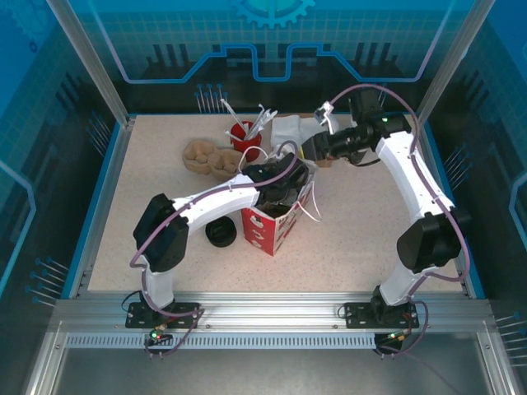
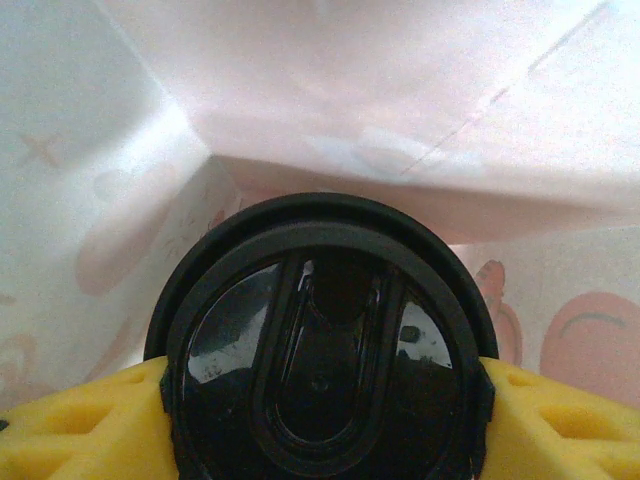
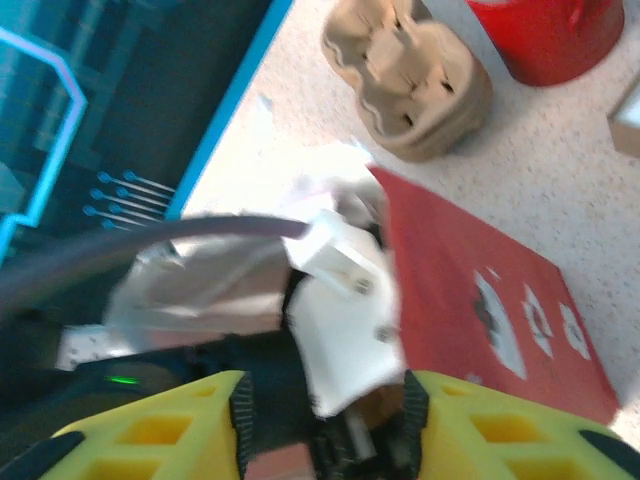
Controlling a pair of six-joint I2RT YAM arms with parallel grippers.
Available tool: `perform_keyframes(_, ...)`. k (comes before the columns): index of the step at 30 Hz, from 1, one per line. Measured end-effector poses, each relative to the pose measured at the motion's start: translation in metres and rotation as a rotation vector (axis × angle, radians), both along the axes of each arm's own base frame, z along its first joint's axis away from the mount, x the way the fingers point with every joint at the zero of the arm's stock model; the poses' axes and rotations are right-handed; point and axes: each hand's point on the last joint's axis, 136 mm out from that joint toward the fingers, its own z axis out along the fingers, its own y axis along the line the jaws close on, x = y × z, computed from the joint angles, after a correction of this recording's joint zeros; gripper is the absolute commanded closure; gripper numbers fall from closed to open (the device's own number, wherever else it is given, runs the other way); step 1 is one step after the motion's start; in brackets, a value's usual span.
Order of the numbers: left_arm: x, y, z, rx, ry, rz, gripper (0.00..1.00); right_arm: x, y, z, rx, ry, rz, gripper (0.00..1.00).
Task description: Pack the takeout coffee
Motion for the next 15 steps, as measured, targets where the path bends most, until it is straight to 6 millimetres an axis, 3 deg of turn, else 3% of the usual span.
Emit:
perform_keyframes(3,0.003,-0.002,0.000,-0.001,-0.001,0.001,0.33,0.002,-0.001,0.022,0.006,-0.044,-0.021,0.52)
perform_keyframes(8,0.007,-0.005,0.000,-0.002,-0.001,0.002,0.33,0.000,-0.011,0.042,-0.024,-0.047,-0.111,0.52)
perform_keyframes(13,0.009,-0.008,-0.001,0.000,0.002,0.003,0.33,-0.011,-0.035,0.052,-0.073,-0.003,-0.292,0.53)
perform_keyframes(15,0.010,-0.008,-0.001,0.000,0.003,0.003,0.33,-0.025,-0.046,0.048,-0.083,0.047,-0.384,0.54)
